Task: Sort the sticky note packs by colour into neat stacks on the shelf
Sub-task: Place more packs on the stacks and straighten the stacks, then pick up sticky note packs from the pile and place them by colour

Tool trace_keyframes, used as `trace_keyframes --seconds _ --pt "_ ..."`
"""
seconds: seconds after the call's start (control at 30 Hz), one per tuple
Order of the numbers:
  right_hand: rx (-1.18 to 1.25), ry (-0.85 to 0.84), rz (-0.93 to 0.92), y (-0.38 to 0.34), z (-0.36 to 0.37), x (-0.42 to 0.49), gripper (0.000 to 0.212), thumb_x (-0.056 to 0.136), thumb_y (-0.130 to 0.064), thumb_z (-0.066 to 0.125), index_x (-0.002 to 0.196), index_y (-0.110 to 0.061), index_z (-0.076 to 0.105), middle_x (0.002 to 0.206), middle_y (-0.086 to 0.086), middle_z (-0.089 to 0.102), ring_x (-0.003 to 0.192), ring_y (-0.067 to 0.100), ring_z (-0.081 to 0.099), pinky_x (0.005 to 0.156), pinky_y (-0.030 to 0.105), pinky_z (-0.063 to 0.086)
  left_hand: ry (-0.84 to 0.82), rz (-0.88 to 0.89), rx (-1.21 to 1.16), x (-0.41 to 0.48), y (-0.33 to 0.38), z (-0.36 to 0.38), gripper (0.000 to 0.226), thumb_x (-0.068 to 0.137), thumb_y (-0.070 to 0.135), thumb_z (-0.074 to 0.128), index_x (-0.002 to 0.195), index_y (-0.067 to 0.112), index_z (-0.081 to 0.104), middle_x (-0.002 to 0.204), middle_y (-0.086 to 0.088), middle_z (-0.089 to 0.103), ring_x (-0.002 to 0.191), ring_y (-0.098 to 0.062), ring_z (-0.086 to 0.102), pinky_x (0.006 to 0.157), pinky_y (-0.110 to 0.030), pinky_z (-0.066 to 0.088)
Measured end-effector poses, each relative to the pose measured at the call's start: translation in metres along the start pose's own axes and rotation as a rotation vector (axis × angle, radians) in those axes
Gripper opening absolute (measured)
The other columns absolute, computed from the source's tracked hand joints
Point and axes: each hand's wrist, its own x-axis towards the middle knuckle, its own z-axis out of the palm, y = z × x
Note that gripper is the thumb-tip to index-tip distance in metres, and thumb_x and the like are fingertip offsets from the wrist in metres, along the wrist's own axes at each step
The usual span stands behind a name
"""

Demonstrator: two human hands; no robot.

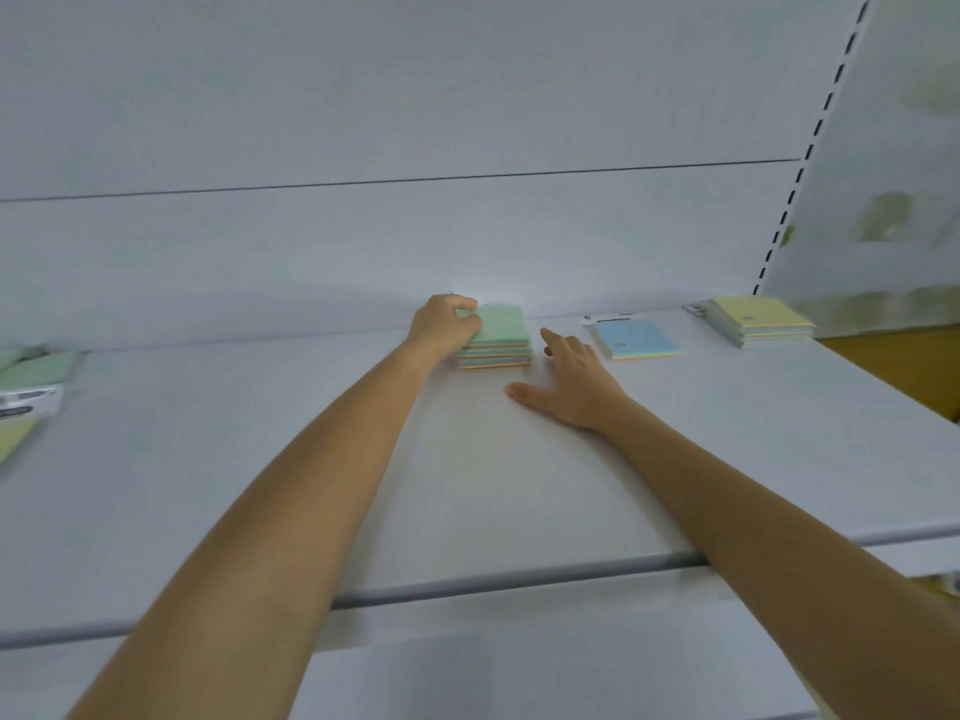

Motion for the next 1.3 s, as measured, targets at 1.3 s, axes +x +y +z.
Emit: trace_keyframes --seconds 1.3 --pt "0.082 -0.245 -0.164 -0.411 0.212 0.008 0.068 0.082 -0.055 0.054 0.136 -0.017 0.036 0.135 0.014 0.049 0.13 0.033 0.038 0.104 0.039 0.036 0.427 -0.169 0.48 -0.178 -0.312 -0.429 0.037 0.096 0.021 0.039 0.129 0.011 0.051 0.128 -0.014 0.059 0.12 -0.035 0.051 0.1 -0.042 0.043"
